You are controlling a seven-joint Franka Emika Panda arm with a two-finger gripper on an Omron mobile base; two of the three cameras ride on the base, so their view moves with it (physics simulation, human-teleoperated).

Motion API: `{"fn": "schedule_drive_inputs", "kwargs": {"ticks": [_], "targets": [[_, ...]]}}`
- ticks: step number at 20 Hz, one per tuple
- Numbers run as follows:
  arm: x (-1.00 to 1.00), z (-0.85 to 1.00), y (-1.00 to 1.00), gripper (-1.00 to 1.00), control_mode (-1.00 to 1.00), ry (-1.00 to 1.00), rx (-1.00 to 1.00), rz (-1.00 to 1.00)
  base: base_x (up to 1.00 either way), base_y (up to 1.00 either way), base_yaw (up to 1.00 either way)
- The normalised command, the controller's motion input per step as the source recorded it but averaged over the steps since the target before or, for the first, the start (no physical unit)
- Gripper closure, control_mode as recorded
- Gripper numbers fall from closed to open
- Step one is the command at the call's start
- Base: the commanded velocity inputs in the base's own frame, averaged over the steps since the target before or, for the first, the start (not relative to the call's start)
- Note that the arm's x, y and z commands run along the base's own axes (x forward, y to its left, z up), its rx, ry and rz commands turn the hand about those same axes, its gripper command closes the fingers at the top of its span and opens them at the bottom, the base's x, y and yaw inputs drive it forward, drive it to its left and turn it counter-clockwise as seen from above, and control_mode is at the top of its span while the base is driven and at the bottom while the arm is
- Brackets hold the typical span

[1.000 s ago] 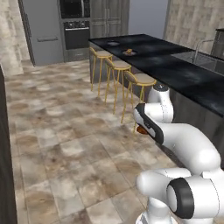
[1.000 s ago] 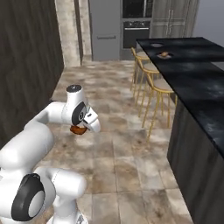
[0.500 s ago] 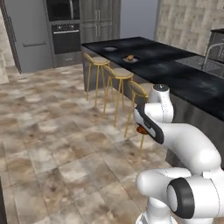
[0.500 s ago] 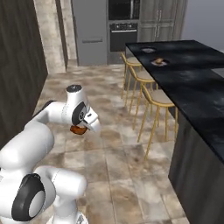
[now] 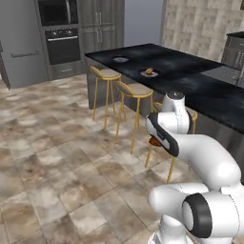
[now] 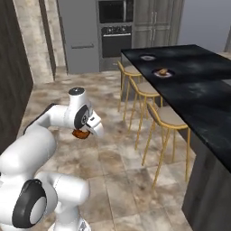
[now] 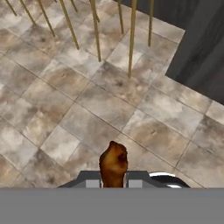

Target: Take the chicken drumsticks from the pan and place one on each plate on the dining counter.

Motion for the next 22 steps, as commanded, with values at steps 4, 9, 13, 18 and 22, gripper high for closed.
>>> {"fn": "schedule_drive_inputs", "kwargs": {"ticks": [4,9,13,18,22], "targets": [[0.00,0.00,0.00,1.00,1.00,0.00,0.00,0.00,1.00,0.61,-0.19],[0.00,0.00,0.00,1.00,1.00,0.00,0.00,0.00,0.99,0.67,-0.16],[0.00,0.00,0.00,1.00,1.00,0.00,0.00,0.00,0.98,0.68,-0.18],[0.00,0.00,0.00,1.00,1.00,0.00,0.00,0.00,0.99,0.63,-0.22],[0.00,0.00,0.00,1.00,1.00,0.00,0.00,0.00,0.99,0.65,-0.21]]}}
